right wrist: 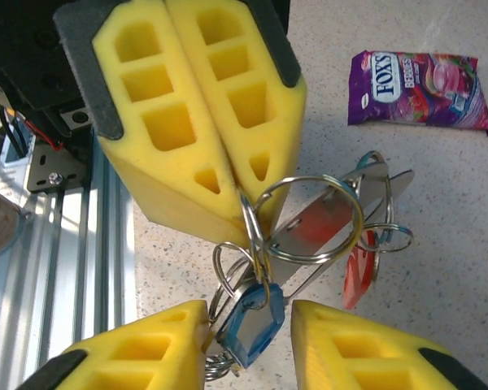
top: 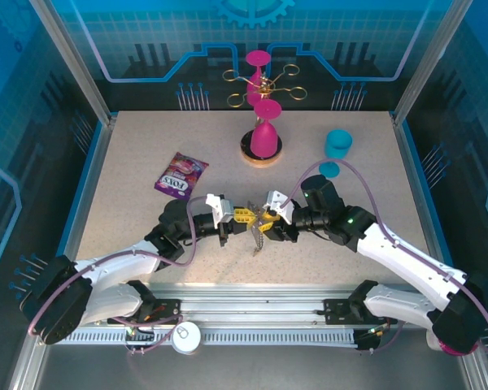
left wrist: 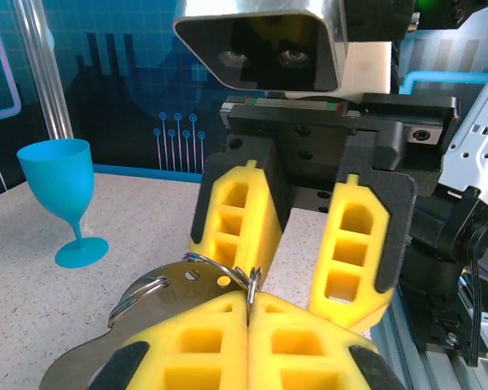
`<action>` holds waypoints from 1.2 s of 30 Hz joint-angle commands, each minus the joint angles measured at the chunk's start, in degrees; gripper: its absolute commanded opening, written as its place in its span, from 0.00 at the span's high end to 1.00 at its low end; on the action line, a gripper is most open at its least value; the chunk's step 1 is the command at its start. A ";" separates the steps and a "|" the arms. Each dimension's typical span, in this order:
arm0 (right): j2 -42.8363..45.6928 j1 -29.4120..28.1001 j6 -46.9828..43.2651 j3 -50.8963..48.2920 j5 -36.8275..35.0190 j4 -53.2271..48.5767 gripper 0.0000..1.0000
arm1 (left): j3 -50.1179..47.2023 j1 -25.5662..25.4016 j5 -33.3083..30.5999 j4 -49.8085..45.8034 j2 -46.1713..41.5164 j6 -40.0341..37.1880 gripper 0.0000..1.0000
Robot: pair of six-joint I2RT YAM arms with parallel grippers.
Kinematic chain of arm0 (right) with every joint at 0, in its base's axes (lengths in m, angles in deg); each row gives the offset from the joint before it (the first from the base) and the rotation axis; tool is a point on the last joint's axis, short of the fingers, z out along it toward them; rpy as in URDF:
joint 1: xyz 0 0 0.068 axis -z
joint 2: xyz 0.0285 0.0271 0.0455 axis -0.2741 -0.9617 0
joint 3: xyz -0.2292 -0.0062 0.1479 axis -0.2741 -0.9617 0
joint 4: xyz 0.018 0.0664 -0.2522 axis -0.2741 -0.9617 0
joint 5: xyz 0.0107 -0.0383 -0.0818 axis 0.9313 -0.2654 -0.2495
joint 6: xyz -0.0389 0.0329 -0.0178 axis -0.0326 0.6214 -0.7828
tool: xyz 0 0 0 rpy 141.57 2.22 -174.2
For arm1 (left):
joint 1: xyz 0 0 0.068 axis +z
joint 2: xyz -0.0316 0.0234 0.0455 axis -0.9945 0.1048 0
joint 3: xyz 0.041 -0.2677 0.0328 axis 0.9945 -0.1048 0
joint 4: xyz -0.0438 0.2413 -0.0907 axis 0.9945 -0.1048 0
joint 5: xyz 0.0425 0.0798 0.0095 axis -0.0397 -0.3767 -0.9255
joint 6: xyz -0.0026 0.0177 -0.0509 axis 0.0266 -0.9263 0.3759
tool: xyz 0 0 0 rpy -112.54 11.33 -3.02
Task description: Put the keys on the keyring
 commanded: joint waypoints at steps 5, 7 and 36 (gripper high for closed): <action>1.48 0.71 -2.31 2.05 -1.26 -3.62 0.83 | -0.97 -0.28 0.20 2.80 -0.03 0.34 1.00; 1.51 0.87 -3.08 2.50 -1.20 -4.99 0.88 | -1.00 -0.28 0.29 2.86 0.02 0.22 1.00; 2.58 3.19 -3.25 3.14 4.20 -4.75 0.72 | -1.17 -0.27 3.22 9.33 3.44 0.17 1.00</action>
